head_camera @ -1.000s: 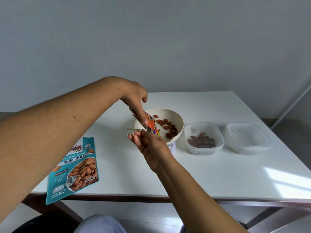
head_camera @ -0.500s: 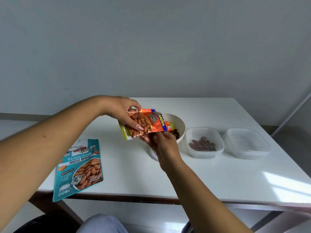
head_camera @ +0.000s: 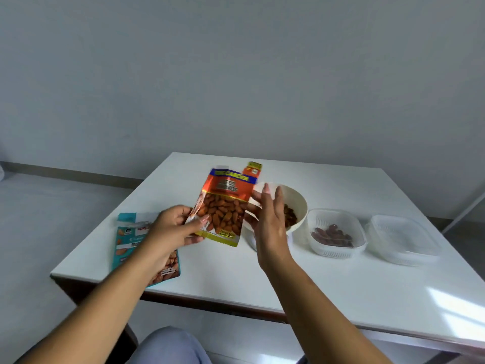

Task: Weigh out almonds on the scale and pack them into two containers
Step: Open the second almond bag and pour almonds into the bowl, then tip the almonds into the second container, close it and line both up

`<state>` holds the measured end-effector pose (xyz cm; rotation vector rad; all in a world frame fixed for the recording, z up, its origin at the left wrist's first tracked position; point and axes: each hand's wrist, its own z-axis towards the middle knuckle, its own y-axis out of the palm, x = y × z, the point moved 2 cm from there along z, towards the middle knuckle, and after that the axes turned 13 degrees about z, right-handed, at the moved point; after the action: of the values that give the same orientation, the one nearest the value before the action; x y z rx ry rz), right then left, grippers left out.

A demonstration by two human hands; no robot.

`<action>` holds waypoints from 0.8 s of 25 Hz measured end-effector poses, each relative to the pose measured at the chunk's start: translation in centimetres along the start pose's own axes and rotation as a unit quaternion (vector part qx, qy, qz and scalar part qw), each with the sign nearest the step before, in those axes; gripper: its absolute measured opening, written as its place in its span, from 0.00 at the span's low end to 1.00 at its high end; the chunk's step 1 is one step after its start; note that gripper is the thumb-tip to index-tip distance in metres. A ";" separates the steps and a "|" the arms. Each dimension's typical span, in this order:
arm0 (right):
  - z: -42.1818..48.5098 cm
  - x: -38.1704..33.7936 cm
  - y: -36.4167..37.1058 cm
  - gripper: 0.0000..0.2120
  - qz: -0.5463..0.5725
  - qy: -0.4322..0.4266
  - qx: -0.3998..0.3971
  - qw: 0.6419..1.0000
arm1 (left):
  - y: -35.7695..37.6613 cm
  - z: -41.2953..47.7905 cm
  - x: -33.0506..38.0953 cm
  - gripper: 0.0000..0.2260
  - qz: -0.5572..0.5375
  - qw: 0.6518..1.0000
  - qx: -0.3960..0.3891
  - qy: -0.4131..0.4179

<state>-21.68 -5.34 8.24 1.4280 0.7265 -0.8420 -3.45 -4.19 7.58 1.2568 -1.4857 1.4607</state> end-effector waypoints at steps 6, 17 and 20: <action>-2.0 8.1 1.2 0.18 -0.265 -0.134 -0.153 0.942 | -1.5 -2.4 -7.0 0.21 -0.034 0.991 0.131 -0.004; -1.1 14.0 0.6 0.20 -0.480 -0.156 -0.218 0.835 | -1.8 -2.8 -12.4 0.28 0.598 0.774 0.188 0.090; -0.9 14.6 0.4 0.20 -0.490 -0.156 -0.209 0.832 | -1.9 -2.9 -12.3 0.32 0.599 0.778 0.169 0.086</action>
<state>-13.54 -5.37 -3.87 0.4216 1.3152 -1.5330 1.43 0.86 -3.04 0.1475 -2.0515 2.6352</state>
